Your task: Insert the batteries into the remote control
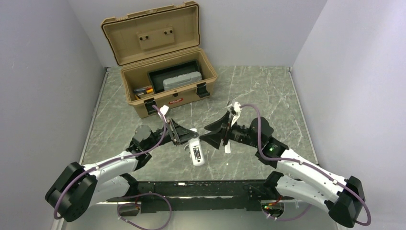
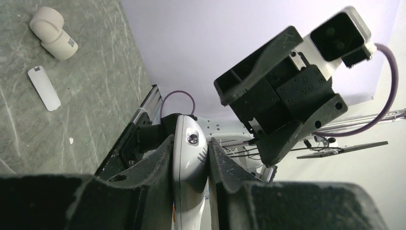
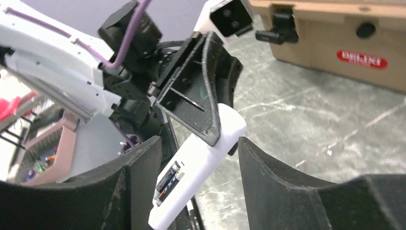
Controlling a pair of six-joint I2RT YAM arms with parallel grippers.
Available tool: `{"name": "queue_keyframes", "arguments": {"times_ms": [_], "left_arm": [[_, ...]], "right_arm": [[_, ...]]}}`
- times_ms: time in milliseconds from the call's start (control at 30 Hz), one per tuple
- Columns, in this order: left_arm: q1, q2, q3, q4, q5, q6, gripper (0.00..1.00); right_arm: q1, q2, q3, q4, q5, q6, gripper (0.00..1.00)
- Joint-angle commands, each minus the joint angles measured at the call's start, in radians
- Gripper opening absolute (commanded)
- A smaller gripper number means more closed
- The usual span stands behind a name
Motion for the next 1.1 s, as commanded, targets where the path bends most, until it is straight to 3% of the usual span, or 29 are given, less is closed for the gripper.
{"name": "queue_keyframes", "arguments": {"times_ms": [0, 233, 567, 1067], "left_arm": [[-0.003, 0.003, 0.053, 0.042, 0.011, 0.035, 0.0], [-0.003, -0.049, 0.073, -0.056, -0.012, 0.092, 0.0], [-0.002, -0.048, 0.08, -0.034, -0.008, 0.075, 0.0], [-0.003, -0.052, 0.083, -0.039, -0.012, 0.076, 0.0]], "right_arm": [[-0.003, 0.009, 0.093, -0.259, 0.097, 0.233, 0.67], [-0.003, -0.015, 0.026, -0.219, 0.011, 0.417, 0.77], [-0.003, 0.051, -0.027, -0.1, -0.083, 0.48, 0.79], [0.001, 0.114, -0.077, 0.054, -0.155, 0.546, 0.64]]}}
